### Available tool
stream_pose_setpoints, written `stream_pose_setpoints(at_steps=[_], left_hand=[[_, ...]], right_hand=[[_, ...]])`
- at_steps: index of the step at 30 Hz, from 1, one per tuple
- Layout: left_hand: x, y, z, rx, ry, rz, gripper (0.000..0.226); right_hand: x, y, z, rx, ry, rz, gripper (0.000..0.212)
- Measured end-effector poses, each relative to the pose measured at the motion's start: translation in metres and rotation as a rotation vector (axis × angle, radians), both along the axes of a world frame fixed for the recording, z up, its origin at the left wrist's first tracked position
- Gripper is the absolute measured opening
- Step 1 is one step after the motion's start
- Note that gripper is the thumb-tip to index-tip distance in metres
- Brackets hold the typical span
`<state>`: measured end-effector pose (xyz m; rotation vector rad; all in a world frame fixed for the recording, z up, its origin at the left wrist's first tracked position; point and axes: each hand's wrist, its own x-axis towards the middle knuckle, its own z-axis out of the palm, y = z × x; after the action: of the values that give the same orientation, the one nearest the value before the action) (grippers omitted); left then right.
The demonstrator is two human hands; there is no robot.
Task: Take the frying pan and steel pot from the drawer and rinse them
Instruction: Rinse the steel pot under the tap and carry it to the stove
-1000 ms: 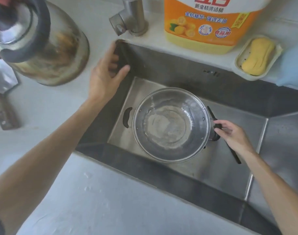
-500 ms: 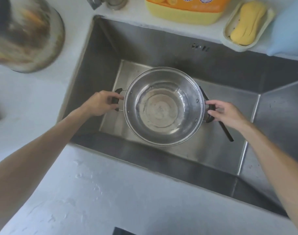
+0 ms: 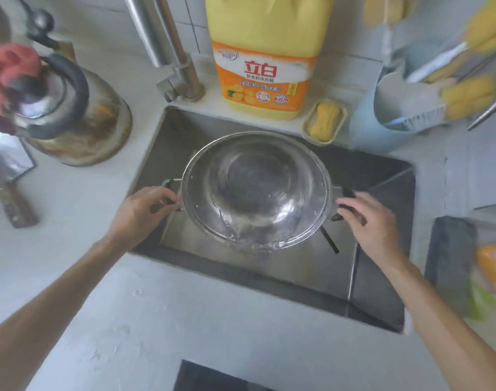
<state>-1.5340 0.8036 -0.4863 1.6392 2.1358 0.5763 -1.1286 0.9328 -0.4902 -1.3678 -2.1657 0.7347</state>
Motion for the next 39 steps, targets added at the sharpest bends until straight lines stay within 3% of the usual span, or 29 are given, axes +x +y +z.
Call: stream_pose_setpoints(at_steps=[5,11,14,17,19,22,24,26,29,33,35,37,39], left_hand=[[0.013,0.020,0.023,0.374,0.187,-0.015,0.016],[0.035,0.028,0.072,0.677,0.351,-0.048,0.019],[0.043,0.019,0.092,0.685,0.382,-0.149,0.017],[0.056,0.017,0.117,0.680,0.361,-0.242,0.012],[0.071,0.021,0.140,0.638,0.253,-0.258,0.008],[0.085,0.034,0.167,0.393,-0.091,-0.194,0.028],[0.093,0.048,0.185,0.266,-0.324,-0.271,0.035],[0.101,0.062,0.198,0.166,-0.417,-0.418,0.035],[0.124,0.077,0.213,0.042,-0.569,-0.605,0.010],[0.160,0.105,0.215,0.010,-0.623,-0.727,0.046],[0.192,0.114,0.226,-0.010,-0.635,-0.782,0.044],[0.225,0.124,0.230,-0.034,-0.707,-0.821,0.024],[0.258,0.138,0.226,-0.045,-0.695,-0.842,0.029]], right_hand=[[0.011,0.001,0.040,0.430,0.005,-0.050,0.010],[0.042,0.000,0.091,0.681,0.032,-0.039,0.009],[0.059,-0.006,0.111,0.736,0.040,-0.034,0.010],[0.073,-0.017,0.129,0.600,0.124,-0.082,0.010],[0.082,-0.030,0.145,0.488,0.206,-0.122,0.012],[0.095,-0.057,0.161,0.266,0.324,-0.240,0.018],[0.104,-0.079,0.169,0.043,0.368,-0.347,0.032],[0.120,-0.098,0.172,-0.110,0.360,-0.418,0.045],[0.142,-0.131,0.188,-0.169,0.387,-0.560,0.043],[0.168,-0.180,0.230,-0.226,0.549,-0.772,0.021],[0.186,-0.207,0.256,-0.200,0.549,-0.856,0.017],[0.207,-0.236,0.282,-0.175,0.564,-0.923,0.014],[0.225,-0.266,0.303,-0.149,0.609,-0.983,0.014]])
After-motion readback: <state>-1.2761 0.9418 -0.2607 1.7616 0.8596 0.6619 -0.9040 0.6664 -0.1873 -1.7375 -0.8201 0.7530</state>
